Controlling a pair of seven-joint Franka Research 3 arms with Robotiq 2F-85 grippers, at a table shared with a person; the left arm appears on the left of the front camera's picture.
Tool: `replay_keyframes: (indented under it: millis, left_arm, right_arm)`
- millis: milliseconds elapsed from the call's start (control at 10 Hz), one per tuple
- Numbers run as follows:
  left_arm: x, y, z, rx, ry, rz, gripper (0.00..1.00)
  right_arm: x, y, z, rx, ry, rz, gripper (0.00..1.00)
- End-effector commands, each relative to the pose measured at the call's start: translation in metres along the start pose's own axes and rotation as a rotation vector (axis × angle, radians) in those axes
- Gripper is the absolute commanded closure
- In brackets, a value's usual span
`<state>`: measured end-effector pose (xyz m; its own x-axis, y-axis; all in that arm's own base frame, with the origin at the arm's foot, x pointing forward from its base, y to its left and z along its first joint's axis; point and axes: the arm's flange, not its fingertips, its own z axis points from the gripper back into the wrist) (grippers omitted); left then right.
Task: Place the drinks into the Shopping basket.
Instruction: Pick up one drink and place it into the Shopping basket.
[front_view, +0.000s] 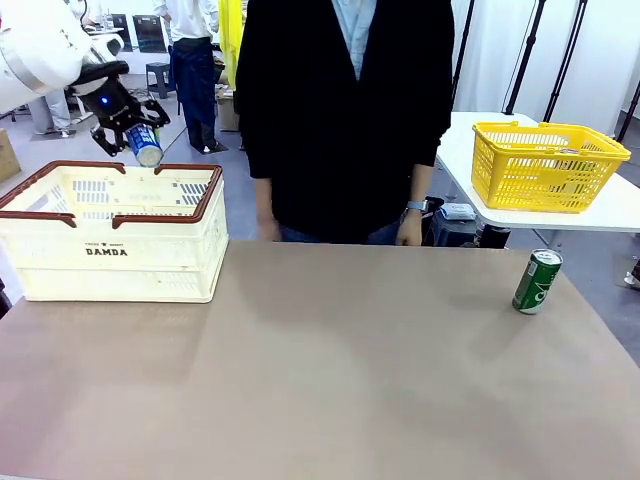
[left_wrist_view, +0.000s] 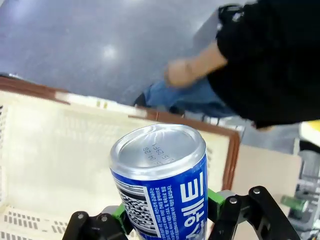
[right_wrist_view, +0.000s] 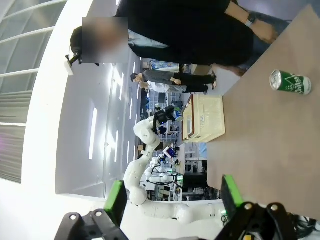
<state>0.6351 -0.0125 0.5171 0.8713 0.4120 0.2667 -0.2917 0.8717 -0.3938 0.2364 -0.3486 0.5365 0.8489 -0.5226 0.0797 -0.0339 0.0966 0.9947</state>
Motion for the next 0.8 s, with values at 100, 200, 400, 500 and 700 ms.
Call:
replay_keyframes:
  millis: [100, 200, 400, 500, 700]
  left_arm:
    - [-0.019, 0.004, -0.024, 0.155, 0.062, -0.144, 1.0]
    - [-0.022, 0.006, -0.034, 0.176, 0.084, -0.164, 1.0]
    - [-0.031, 0.007, -0.054, 0.202, 0.111, -0.215, 1.0]
    - [-0.036, 0.007, -0.065, 0.216, 0.139, -0.254, 1.0]
    - [-0.043, 0.014, -0.084, 0.247, 0.176, -0.29, 1.0]
  right_arm:
    - [-0.024, -0.006, -0.052, 0.053, 0.132, -0.062, 0.0]
    - [-0.028, -0.017, -0.077, 0.069, 0.179, -0.124, 0.0]
    - [-0.02, -0.012, -0.051, 0.062, 0.129, -0.055, 0.0]
    - [-0.02, -0.012, -0.051, 0.062, 0.129, -0.055, 0.0]
    - [-0.02, -0.012, -0.051, 0.062, 0.129, -0.055, 0.0]
